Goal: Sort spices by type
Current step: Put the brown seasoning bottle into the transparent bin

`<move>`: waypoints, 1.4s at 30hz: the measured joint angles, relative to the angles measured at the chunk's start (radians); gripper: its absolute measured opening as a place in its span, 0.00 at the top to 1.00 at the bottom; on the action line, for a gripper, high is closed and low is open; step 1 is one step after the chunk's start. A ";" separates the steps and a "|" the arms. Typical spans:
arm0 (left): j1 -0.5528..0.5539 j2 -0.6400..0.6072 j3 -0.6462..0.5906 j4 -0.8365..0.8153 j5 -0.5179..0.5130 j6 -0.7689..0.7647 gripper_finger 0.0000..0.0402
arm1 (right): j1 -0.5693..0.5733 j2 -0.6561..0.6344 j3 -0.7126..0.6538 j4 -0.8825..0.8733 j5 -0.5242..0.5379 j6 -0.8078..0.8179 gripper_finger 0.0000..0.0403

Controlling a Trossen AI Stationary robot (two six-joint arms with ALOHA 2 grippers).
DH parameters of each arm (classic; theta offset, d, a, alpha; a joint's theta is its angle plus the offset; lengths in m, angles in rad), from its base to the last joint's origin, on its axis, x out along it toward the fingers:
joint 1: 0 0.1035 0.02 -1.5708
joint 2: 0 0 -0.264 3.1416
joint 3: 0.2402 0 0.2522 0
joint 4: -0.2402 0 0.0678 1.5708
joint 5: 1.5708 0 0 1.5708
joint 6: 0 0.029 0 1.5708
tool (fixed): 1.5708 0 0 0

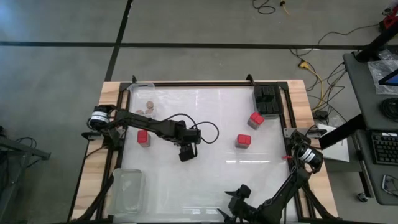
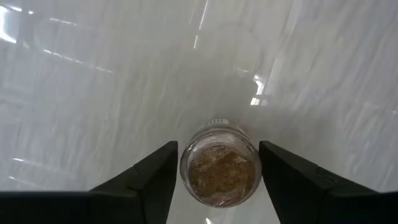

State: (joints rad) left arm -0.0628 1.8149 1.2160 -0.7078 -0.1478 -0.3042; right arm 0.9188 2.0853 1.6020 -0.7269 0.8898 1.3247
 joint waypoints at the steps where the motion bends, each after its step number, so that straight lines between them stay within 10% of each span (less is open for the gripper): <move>1: 0.000 0.000 0.000 0.000 0.000 0.000 0.48 | 0.000 0.000 0.000 0.000 0.000 0.000 0.10; 42: 0.039 -0.031 0.033 -0.170 0.111 0.160 0.60 | 0.000 0.000 0.000 0.001 -0.074 -0.029 0.10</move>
State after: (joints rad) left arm -0.0241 1.7835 1.2486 -0.8782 -0.0370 -0.1441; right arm 0.9184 2.0853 1.6020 -0.7258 0.8162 1.2959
